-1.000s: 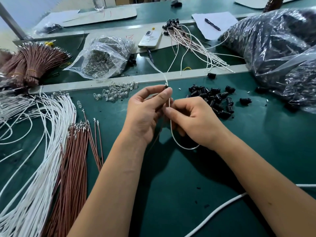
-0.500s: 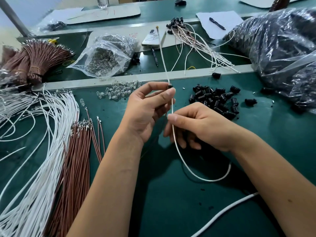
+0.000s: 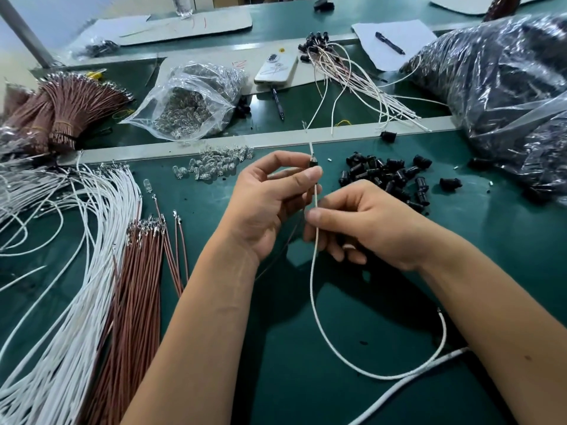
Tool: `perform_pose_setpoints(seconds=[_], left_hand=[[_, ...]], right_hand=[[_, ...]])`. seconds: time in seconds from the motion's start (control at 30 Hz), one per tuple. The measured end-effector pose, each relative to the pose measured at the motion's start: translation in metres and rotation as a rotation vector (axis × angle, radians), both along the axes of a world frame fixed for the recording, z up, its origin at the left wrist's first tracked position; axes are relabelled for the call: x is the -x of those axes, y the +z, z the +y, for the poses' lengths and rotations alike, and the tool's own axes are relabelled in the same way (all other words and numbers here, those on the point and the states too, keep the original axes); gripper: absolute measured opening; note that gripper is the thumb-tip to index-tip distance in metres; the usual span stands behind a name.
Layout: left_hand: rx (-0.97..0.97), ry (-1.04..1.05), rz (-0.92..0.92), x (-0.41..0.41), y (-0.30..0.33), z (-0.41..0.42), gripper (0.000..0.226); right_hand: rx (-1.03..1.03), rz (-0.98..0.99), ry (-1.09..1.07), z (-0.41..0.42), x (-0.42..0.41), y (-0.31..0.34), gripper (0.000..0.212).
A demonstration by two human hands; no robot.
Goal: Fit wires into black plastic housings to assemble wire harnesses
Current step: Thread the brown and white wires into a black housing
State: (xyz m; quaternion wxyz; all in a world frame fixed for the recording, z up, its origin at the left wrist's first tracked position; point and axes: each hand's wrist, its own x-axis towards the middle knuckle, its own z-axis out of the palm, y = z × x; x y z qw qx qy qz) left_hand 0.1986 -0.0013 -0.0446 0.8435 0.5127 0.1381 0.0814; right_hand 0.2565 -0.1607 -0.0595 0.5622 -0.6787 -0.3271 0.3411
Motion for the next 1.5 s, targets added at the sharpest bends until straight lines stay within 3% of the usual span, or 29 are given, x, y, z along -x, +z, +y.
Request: perform_pose_setpoints(seconds=[0.17,0.37,0.5,0.7,0.9,1.1,1.23,1.37,1.5], left_hand=[[0.044,0.031,-0.06,-0.001,-0.001,0.003,0.018],[-0.019,-0.061,-0.071,0.001,-0.001,0.0,0.018],[-0.034,-0.069,-0.075,0.001,-0.003,0.003,0.019],[-0.113,-0.086,-0.074,0.003,-0.001,0.008,0.021],[-0.243,-0.082,-0.008,0.003,-0.003,0.008,0.011],[-0.343,-0.128,0.002,0.004,-0.003,0.006,0.02],[-0.383,-0.115,0.005,0.004,-0.002,0.004,0.018],[-0.304,-0.027,-0.021,0.002,0.0,0.005,0.007],[-0.335,-0.022,-0.072,0.002,-0.002,0.003,0.015]], right_hand=[[0.229,-0.121,0.305,-0.006,0.001,0.003,0.023],[-0.091,0.003,-0.137,0.002,-0.001,-0.003,0.02],[-0.189,-0.05,-0.272,0.002,-0.006,-0.007,0.022],[-0.282,-0.146,-0.365,0.004,-0.007,-0.009,0.022],[-0.306,-0.138,-0.423,0.003,-0.01,-0.009,0.017],[-0.358,-0.104,-0.485,0.002,-0.014,-0.01,0.014],[-0.347,-0.115,-0.469,0.002,-0.014,-0.01,0.013],[-0.311,-0.138,-0.402,0.002,-0.012,-0.01,0.015],[-0.265,-0.165,-0.366,0.003,-0.009,-0.01,0.024]])
